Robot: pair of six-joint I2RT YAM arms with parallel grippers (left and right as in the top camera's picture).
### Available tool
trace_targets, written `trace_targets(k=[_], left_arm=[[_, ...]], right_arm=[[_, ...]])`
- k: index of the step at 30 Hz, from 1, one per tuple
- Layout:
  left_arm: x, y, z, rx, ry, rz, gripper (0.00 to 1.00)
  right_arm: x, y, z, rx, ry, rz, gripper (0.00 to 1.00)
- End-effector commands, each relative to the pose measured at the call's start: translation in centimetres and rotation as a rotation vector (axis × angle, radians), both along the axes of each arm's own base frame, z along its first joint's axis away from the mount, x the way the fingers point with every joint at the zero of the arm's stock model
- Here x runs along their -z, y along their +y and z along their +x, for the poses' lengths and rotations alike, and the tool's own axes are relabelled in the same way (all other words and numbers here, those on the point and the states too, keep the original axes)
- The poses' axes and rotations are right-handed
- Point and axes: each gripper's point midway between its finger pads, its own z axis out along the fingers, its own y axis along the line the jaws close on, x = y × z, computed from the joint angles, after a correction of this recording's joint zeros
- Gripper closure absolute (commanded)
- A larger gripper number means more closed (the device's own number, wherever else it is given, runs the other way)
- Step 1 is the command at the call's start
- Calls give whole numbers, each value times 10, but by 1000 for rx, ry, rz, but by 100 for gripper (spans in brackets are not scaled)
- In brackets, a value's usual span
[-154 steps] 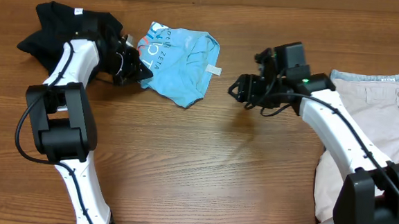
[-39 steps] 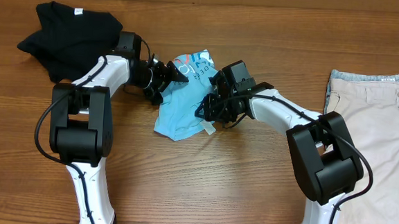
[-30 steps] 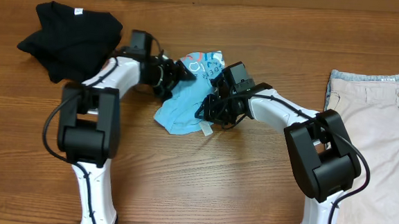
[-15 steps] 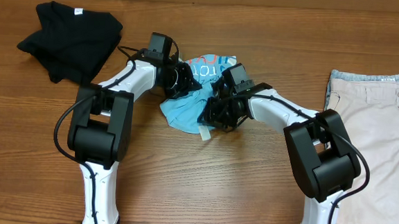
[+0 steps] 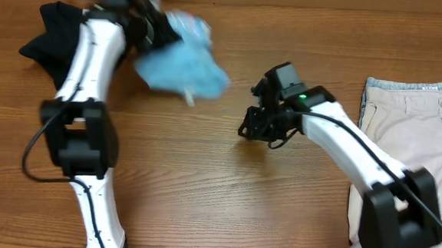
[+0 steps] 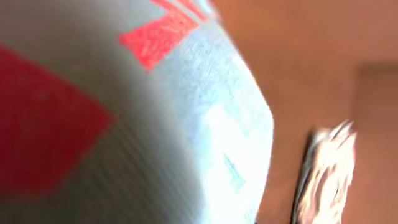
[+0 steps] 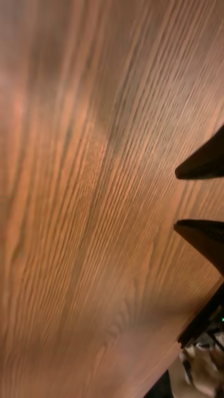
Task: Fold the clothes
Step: 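Carry the folded blue shirt with the left gripper to the upper-left corner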
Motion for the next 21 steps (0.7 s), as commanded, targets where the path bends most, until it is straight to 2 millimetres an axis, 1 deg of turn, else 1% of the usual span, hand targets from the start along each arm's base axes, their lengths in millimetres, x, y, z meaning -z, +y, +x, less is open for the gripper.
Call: trace_targets(k=[1,3,4,6,8,9,11,13,15,16,17,18,19,20,21], left_arm=[[-71,32,22,-18,-218,38,96],[-90,64,31,-93,-271,89,96],[-93,81,34,-135,-279,115,96],[-91,119,36,-222,-272,170,96],[-80,154,34,-303,-236,211,96],[-71,172,33,-341,-214,223,96],[-57,198,31,-392,-178,222,96],[-36,231,27,-474,-116,221,96],[-17,260,21,-542,-65,202,96],[-8,273,18,-570,-45,195,94],[1,286,16,-600,-26,181,74],[9,294,16,-623,-13,164,26],[16,299,16,-627,-5,143,0],[24,300,14,-611,8,115,0],[29,299,12,-589,16,97,0]], right_arm=[[-8,-10,6,-5,-64,-39,74],[-8,-10,5,-5,-59,-41,74],[-8,-11,4,-5,-55,-43,73],[-7,-11,3,-5,-49,-45,73],[-7,-11,2,-4,-44,-47,73],[-7,-12,1,-3,-41,-48,73],[-6,-12,0,-3,-37,-50,74],[-6,-13,-2,-3,-26,-54,73],[-5,-15,-5,-3,-11,-61,73],[-4,-16,-8,-4,0,-65,74],[-3,-16,-9,-4,8,-69,74],[-3,-17,-11,-4,13,-72,74],[-3,-17,-12,-5,18,-73,74],[-3,-18,-13,-5,21,-74,74],[-3,-18,-13,-5,22,-74,74]])
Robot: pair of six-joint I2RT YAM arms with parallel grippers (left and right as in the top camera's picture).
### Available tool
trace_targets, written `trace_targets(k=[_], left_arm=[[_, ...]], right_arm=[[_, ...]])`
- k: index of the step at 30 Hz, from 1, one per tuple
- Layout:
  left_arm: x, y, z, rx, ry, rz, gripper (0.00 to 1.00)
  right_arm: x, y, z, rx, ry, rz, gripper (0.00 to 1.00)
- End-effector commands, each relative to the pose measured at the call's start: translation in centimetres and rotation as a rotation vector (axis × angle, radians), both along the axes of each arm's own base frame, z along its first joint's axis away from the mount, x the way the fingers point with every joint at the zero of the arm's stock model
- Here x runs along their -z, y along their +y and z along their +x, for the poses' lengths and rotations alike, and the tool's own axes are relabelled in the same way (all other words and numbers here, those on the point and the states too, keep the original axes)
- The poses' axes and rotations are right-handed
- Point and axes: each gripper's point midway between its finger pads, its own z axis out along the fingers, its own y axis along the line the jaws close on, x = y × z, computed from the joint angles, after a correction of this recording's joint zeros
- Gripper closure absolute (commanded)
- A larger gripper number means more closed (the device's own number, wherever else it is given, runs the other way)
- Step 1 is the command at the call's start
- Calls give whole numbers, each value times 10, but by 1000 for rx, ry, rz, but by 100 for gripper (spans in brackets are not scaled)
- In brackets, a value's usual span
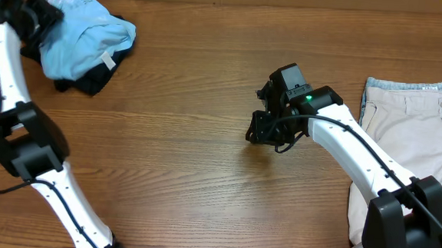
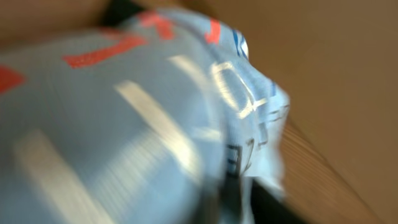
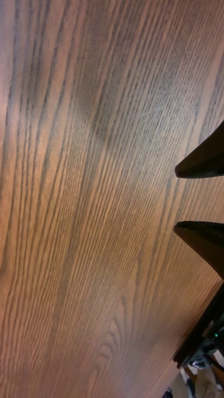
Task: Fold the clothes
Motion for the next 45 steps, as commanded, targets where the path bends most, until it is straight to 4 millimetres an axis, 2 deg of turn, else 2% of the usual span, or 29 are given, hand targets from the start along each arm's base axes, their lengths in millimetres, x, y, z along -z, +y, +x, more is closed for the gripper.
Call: trace_targets(k=[1,3,5,6,8,10,12,15,17,19,21,23,26,29,32,34,35,39,42,45], left_arm=[[17,-2,-4,35,12,-85,0],[22,-1,-16,75,43,-85,0],[16,4,-31,99,68,-60,0],[12,9,-38,95,82,-48,0],[-11,17,-52,70,79,-53,0],[-44,21,-62,62,32,-60,0],[-89,21,-71,77,-48,-51,0],[-147,8,-89,121,-133,14,0],[-182,-13,-104,204,-184,89,0],[-213,-46,-118,350,-252,176,0],[-242,-88,-137,523,-326,275,0],[-275,-124,-159,606,-382,394,0],[-326,-168,-197,671,-488,586,0],[-360,-193,-242,652,-522,762,0],[-383,-210,-286,627,-566,847,0],[-391,-219,-311,621,-598,850,0],[-393,-221,-320,611,-603,842,0],[-389,-227,-346,614,-591,832,0],[-385,-233,-350,638,-590,806,0],[-379,-234,-352,653,-573,786,0]], right_arm=[[-3,0,1,-4,-11,3,74],[-4,1,0,-6,-6,12,74],[-4,2,-1,-7,1,17,74],[-4,1,-2,-8,4,15,74],[-4,1,-3,-8,9,12,73],[-3,1,-3,-8,9,12,73],[-4,1,-3,-8,7,13,73],[-4,1,-2,-12,1,14,74],[-7,2,0,-15,-9,18,74],[-18,4,5,-24,-45,31,73],[-40,5,14,-30,-118,38,73],[-68,0,23,-15,-220,11,73],[-134,-15,34,32,-421,-45,71],[-206,-29,31,85,-614,-24,64],[-275,-43,15,132,-797,39,45],[-311,-52,-2,154,-898,89,11],[-325,-56,-10,163,-941,111,0],[-360,-74,-42,192,-1051,162,0],[-370,-87,-53,226,-1094,153,0],[-373,-91,-62,230,-1105,157,0]])
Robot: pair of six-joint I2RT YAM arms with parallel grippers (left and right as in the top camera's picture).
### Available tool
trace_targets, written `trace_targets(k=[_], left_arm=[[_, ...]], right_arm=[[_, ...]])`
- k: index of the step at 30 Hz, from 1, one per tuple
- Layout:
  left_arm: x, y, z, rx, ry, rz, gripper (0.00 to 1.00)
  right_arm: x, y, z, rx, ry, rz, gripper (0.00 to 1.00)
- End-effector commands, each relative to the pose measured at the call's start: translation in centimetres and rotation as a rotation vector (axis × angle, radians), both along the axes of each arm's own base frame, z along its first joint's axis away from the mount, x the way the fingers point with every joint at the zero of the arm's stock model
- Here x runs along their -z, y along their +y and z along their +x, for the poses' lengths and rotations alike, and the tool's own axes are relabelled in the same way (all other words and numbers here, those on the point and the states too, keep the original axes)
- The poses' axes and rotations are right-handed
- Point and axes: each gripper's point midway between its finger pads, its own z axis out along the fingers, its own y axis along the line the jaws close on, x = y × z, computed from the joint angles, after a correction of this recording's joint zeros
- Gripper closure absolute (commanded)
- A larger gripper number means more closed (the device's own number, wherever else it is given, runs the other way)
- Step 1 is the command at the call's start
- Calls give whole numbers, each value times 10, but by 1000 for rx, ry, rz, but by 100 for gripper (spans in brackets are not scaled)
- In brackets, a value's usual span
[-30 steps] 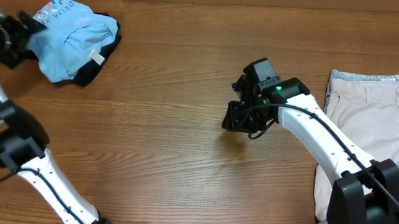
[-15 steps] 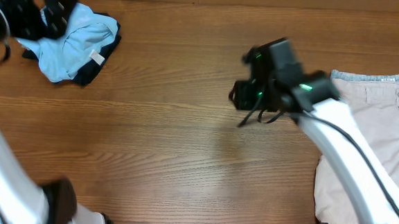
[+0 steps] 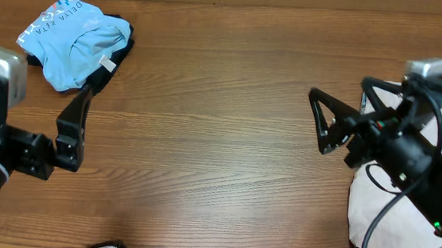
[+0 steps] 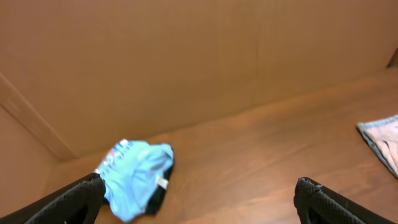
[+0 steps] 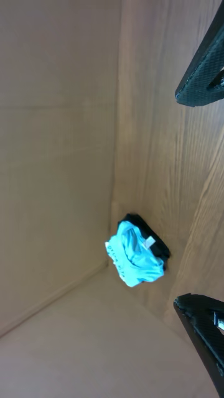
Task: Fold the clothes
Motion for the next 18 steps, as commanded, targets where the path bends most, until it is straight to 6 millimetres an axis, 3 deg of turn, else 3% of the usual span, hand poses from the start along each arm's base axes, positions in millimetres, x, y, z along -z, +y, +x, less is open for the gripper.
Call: trace_targets(k=[1,13,18], left_arm=[[10,1,9,10,48,1,0],[13,1,8,11,58,-1,0],[13,1,8,11,58,-1,0]], right_arm=[[2,-6,-1,29,2,-12,0],[47,-9,-10,22,179,-97,0],[36,-15,-4,54,112,-124,0]])
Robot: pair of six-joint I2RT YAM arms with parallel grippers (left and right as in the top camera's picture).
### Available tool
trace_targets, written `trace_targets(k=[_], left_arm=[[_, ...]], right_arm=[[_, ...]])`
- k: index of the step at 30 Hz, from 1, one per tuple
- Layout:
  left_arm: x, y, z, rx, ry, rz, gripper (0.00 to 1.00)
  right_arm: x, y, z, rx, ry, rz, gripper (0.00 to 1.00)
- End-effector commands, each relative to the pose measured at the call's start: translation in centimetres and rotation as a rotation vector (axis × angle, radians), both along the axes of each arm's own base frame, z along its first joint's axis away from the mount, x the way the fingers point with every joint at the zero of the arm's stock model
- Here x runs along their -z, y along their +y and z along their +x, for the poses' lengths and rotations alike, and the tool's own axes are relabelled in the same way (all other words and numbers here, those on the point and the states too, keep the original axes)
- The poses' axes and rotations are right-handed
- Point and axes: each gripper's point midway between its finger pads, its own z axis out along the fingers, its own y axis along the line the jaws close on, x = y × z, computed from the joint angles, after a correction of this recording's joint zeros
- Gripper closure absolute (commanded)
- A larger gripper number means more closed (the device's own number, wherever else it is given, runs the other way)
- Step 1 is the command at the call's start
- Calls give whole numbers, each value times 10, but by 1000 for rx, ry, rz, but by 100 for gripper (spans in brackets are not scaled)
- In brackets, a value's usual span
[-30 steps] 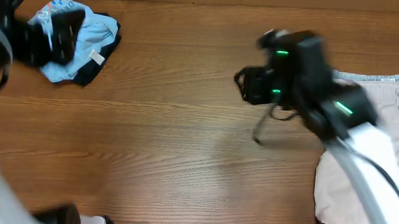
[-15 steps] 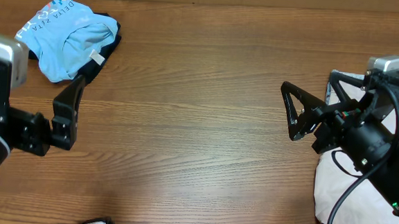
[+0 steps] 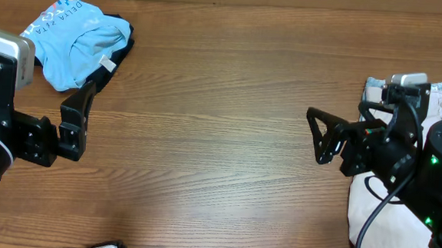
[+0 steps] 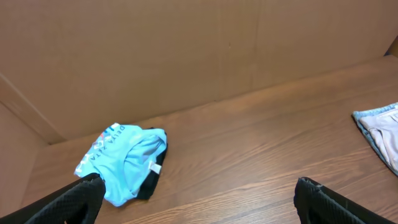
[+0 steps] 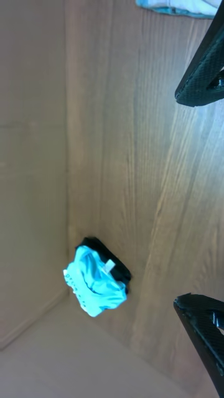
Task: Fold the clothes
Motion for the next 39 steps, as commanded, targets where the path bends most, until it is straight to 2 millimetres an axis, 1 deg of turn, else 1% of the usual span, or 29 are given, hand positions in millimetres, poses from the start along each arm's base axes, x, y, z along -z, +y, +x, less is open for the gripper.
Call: trace_targets(k=[1,4,7,9,12,16,18,20,21,25,28,31,35,39], left_arm=[[0,-2,-2,12,-5,14,0],[0,-2,-2,11,-5,14,0],[0,-2,-2,11,-5,14,0],[0,-2,-2,11,-5,14,0],[0,-2,-3,11,-6,14,0],[0,-2,-3,11,-6,14,0],[0,-2,-2,12,-5,13,0],[0,-2,-2,11,-5,13,0],[0,-2,-2,11,-5,13,0],[0,-2,-2,11,-5,14,0],[0,-2,-2,11,-5,14,0],[0,-2,-3,12,-6,14,0],[0,-2,-2,11,-5,14,0],[0,-2,-2,11,-5,14,0]], right_arm=[[-12,-5,3,-2,-88,-60,0],[-15,-6,4,-67,-174,-193,0],[-16,-18,8,-83,-264,-324,0],[-13,-32,10,-30,-291,-340,0],[2,-48,8,23,-313,-321,0],[32,-58,3,44,-365,-282,0],[55,-65,2,68,-374,-278,0],[82,-67,2,71,-366,-271,0],[97,-67,2,64,-364,-265,0],[146,-64,0,40,-366,-247,0],[174,-64,-2,42,-379,-247,0],[194,-64,1,44,-427,-245,0],[206,-63,6,57,-541,-239,0],[219,-57,2,29,-627,-228,0]])
